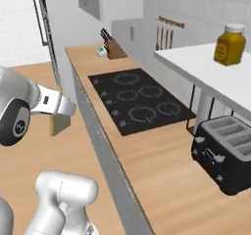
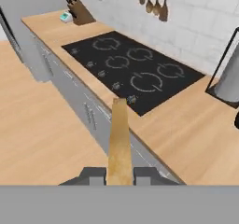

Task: Start the toaster. Once the lever pops up, take the bread to the plate on the dining counter.

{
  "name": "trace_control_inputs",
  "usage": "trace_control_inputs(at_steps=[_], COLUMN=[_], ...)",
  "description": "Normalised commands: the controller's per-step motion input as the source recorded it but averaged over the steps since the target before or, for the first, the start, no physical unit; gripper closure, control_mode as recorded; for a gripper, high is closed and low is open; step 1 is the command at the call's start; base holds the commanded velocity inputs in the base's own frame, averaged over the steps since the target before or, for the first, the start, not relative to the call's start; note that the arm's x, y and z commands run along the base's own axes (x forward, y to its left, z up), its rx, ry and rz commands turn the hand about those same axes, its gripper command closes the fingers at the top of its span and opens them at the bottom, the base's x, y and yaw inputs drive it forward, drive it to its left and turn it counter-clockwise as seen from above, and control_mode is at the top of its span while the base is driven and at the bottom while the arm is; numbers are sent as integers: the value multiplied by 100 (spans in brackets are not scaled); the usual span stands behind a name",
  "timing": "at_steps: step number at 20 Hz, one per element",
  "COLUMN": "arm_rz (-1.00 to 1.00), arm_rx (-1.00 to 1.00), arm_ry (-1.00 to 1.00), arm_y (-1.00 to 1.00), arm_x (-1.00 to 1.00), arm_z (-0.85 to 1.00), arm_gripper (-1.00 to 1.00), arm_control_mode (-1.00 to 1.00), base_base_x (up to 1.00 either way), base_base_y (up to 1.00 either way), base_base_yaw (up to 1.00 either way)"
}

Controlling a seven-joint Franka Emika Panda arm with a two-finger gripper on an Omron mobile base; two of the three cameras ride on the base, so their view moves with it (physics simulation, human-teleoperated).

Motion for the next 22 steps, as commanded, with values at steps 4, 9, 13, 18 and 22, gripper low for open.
trace_control_inputs(at_steps=[4,9,13,18,22], arm_rz=[0,0,0,0,0], arm_rx=[0,0,0,0,0], arm_ry=[0,0,0,0,0], arm_y=[0,0,0,0,0], arm_x=[0,0,0,0,0], arm_z=[0,0,0,0,0], arm_gripper=[100,100,100,100,100], arm_control_mode=[100,100,100,100,100], base_base_x=[-13,-6,-1,0,0], base_base_y=[0,0,0,0,0], base_base_yaw=[100,100,100,100,100])
